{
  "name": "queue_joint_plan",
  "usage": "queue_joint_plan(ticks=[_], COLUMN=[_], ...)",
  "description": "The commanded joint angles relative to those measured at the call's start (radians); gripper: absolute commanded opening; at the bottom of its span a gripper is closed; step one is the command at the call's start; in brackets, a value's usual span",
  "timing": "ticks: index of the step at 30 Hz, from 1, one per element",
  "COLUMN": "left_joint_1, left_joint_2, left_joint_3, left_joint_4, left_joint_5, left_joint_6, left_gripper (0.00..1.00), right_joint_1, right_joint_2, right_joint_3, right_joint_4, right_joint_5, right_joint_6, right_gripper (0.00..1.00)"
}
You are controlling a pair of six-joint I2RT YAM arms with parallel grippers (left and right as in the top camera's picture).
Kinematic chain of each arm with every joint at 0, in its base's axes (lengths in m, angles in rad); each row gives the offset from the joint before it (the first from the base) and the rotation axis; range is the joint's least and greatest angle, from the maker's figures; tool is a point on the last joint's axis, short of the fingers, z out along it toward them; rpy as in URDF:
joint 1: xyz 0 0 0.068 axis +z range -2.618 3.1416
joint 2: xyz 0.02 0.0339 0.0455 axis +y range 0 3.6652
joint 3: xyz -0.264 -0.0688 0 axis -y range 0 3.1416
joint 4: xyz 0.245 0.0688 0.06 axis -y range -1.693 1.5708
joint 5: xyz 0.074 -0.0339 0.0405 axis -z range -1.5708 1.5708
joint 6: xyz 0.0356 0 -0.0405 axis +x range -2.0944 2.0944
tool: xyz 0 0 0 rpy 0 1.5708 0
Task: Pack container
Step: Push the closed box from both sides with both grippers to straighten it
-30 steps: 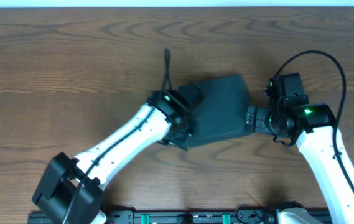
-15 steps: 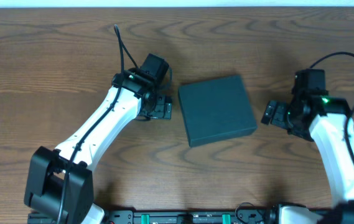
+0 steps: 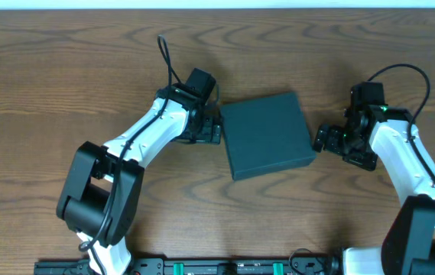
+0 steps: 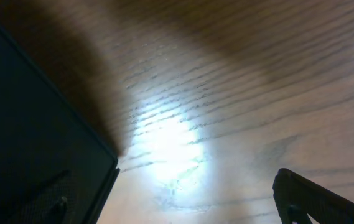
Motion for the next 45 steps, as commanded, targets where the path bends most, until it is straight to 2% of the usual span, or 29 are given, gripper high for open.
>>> queue_joint_plan(ticks=[1, 9, 19, 35, 41, 45], left_joint_1=[0.003, 0.005, 0.098, 0.111, 0.128, 0.132], left_joint_2=[0.009, 0.009, 0.009, -0.005, -0.034, -0.047], left_joint_3=[-0.001, 0.006, 0.006, 0.006, 0.006, 0.006], left_joint_4=[0.026, 0.077, -0.007, -0.081, -0.141, -0.206], left_joint_5=[0.044, 0.089, 0.089, 0.147, 0.013, 0.006], left_joint_6=[-0.003, 0.001, 0.0, 0.0, -0.007, 0.002], left_gripper=[0.95, 0.95, 0.95, 0.95, 0.95, 0.95], right_joint_1=[-0.001, 0.063, 0.214, 0.214, 0.198, 0.167], right_joint_2=[0.0, 0.0, 0.0, 0.0, 0.0, 0.0], right_joint_3=[-0.003, -0.009, -0.009, -0.008, -0.008, -0.008], right_joint_4=[-0.021, -0.035, 0.033, 0.099, 0.126, 0.132], right_joint_5=[-0.063, -0.136, -0.135, -0.134, -0.112, -0.108], right_joint_6=[-0.027, -0.027, 0.008, 0.011, 0.011, 0.01], right_gripper=[0.99, 0.99, 0.99, 0.99, 0.99, 0.99])
